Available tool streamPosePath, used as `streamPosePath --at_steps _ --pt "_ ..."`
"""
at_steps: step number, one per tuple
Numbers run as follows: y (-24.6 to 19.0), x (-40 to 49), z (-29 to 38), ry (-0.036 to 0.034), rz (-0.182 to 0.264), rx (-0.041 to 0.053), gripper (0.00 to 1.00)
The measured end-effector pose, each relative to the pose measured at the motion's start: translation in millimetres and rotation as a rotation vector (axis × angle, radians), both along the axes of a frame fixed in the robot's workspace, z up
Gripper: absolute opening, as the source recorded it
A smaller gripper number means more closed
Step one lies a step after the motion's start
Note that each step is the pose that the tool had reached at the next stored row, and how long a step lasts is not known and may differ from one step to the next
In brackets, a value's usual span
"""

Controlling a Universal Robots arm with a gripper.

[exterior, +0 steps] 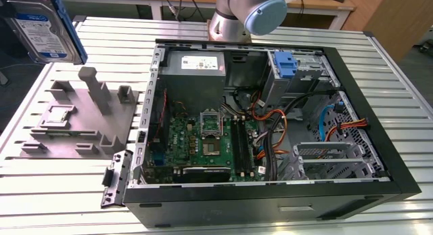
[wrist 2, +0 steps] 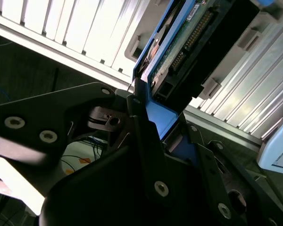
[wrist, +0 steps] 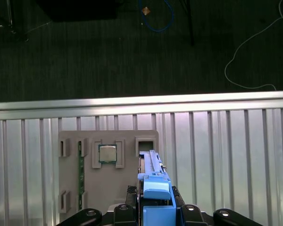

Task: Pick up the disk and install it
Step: 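Pick up the disk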

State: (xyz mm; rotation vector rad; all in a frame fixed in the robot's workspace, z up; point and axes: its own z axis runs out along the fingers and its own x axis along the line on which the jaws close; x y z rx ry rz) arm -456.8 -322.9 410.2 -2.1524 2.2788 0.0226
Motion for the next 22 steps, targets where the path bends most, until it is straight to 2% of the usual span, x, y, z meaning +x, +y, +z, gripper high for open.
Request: streamPosePath --at_steps 13,22 --pt "0.0 0.0 7.9 0.0 0.0 0.0 0.36" --pt "0.0 0.0 11.1 0.0 0.0 0.0 0.36"
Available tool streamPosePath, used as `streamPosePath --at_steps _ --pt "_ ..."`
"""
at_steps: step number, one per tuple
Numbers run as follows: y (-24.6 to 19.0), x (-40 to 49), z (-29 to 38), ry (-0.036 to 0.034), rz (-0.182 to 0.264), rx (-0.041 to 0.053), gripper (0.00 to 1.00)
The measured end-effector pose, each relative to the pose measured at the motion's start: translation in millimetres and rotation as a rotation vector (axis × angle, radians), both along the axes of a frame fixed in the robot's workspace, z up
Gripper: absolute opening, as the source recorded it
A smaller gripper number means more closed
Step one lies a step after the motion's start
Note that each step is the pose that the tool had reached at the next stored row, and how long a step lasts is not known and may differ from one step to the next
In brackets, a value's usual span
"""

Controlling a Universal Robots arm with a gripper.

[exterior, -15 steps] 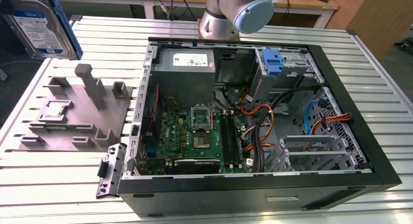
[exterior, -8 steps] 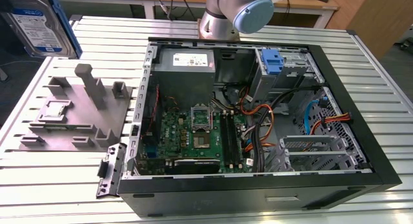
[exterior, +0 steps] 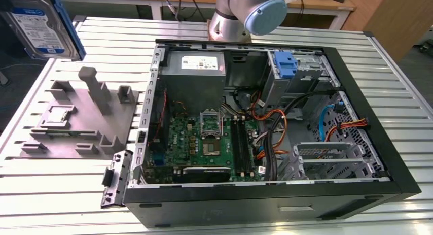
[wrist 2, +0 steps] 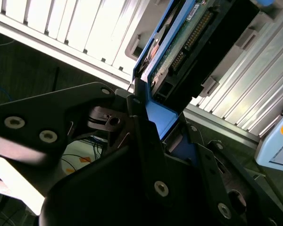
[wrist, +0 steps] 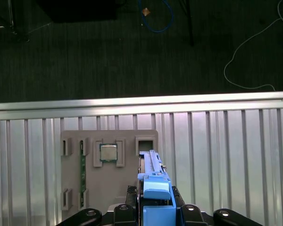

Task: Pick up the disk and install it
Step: 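Pick up the disk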

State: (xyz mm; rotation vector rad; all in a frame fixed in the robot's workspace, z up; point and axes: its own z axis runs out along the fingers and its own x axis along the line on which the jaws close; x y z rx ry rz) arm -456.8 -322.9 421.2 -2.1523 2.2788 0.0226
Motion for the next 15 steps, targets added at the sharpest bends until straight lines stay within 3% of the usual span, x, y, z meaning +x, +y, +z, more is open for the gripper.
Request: streamPosePath --at_steps 15 --pt "0.0 0.0 1.9 0.0003 0.0 -0.0001 0.36"
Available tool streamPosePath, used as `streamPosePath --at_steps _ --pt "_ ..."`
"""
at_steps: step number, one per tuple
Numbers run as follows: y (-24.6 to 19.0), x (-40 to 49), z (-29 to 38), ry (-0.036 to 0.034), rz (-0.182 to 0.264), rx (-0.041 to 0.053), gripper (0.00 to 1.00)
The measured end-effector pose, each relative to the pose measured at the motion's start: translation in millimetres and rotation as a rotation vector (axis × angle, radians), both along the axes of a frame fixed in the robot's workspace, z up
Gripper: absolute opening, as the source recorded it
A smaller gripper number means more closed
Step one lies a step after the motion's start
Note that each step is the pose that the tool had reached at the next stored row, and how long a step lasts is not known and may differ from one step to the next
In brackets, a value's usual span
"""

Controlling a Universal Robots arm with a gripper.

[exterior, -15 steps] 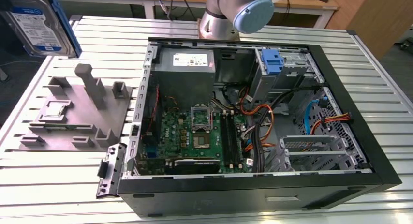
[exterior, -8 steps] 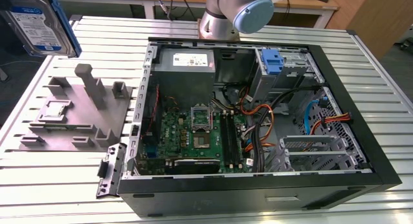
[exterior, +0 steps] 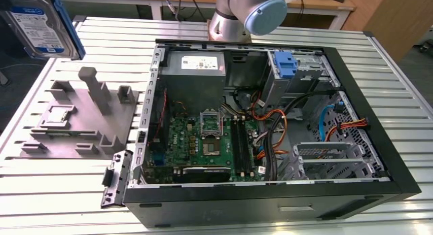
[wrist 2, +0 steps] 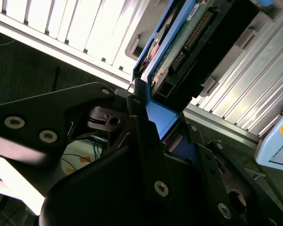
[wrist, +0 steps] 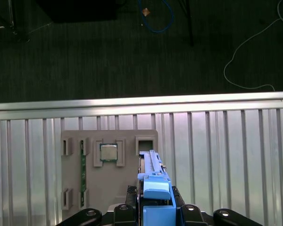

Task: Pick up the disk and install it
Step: 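Pick up the disk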

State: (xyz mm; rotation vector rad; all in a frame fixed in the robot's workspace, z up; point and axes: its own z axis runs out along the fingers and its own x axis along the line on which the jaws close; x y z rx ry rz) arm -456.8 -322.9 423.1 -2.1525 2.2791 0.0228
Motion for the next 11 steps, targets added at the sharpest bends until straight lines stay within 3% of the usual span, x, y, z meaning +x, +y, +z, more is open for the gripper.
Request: streamPosePath --at_steps 11 --pt "0.0 0.0 17.0 -0.0002 0.0 0.0001 0.36"
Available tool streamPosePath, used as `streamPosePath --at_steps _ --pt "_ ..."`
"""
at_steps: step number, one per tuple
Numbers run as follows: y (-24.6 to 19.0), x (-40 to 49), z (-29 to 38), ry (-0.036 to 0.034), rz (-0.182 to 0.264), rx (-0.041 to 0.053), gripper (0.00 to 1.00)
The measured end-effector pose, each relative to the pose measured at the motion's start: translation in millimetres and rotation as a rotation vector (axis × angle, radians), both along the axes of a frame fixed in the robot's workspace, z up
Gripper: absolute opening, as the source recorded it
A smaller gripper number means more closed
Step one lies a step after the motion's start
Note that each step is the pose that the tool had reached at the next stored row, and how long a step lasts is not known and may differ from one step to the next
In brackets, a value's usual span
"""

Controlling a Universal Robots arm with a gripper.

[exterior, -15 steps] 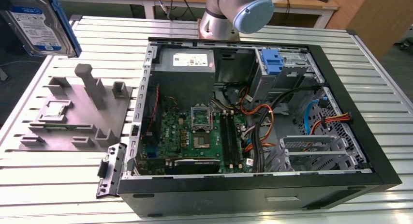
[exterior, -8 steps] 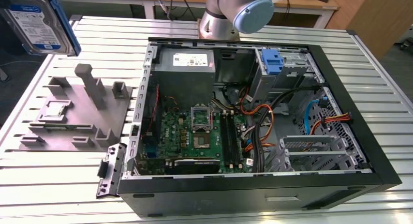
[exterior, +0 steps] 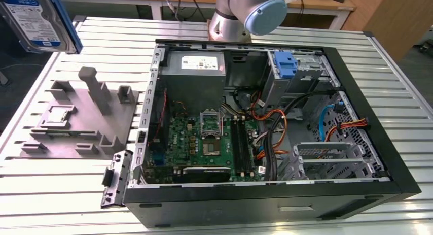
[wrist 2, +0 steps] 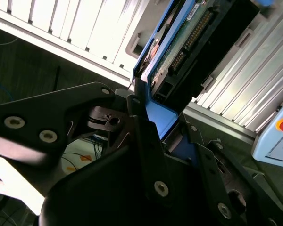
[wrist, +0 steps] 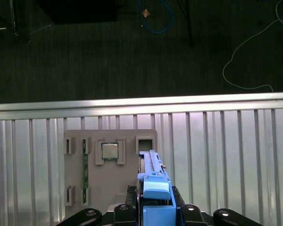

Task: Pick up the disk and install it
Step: 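Pick up the disk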

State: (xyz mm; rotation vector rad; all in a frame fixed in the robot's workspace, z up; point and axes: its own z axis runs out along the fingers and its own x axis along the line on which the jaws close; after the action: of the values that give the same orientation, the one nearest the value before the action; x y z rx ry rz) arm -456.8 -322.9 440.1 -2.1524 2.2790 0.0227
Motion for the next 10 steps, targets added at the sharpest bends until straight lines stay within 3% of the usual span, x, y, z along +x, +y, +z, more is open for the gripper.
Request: streamPosePath --at_steps 10 --pt "-4.1 0.0 1.0 -0.0001 0.001 -0.0013 0.36"
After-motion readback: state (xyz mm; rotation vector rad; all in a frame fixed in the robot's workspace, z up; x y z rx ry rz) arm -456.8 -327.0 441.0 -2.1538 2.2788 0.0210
